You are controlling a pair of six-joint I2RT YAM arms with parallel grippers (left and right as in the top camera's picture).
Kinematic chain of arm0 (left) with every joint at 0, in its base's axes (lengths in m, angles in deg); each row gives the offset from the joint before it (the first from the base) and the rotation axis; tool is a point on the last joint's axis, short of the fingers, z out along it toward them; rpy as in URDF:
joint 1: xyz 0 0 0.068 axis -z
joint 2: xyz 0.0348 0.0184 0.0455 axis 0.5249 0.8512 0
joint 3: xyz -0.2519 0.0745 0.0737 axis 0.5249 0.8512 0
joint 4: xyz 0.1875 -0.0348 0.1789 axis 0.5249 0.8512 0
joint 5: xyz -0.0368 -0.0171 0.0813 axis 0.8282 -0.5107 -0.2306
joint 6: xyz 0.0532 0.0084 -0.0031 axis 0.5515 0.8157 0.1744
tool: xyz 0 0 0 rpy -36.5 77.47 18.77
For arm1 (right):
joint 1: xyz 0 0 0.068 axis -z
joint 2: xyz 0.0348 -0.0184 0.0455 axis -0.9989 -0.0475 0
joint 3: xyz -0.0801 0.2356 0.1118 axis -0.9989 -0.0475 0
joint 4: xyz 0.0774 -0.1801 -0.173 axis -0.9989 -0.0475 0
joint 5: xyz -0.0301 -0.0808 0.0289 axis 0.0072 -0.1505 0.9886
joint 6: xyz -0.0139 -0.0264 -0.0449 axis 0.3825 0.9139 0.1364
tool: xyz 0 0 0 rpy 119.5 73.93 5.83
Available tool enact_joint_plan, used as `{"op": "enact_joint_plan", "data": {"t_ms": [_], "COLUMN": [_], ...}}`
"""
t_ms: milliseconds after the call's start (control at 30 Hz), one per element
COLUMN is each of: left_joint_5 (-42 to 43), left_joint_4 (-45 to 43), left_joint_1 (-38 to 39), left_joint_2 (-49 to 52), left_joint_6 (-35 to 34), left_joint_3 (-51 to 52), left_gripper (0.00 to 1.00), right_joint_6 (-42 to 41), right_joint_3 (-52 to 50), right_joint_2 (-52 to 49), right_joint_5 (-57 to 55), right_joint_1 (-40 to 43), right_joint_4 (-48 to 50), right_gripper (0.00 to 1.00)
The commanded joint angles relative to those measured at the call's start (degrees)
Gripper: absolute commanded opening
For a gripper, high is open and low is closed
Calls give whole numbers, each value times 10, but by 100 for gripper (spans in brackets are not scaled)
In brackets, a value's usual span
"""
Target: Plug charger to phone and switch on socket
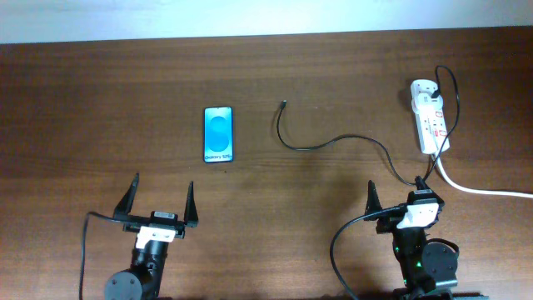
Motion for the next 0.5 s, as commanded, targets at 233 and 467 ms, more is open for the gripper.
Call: {"op": "enact_joint_plan", "data": {"t_ms": [233,467], "left_joint_5": [155,151], "left_joint_4": [-24,480], "left_joint_1": [-2,20], "left_joint_2": [471,889], "left_joint_6": [-9,49], "left_joint_3": [-265,-802], "left_gripper": [99,99], "right_joint_6": [-1,-1], "right_joint_3": [-4,-4], "right_joint_2": [3,3], "right_joint_5": [1,1], "right_joint_1": [2,2], "right_joint_4": [-2,-2], "right_gripper": [99,99]}}
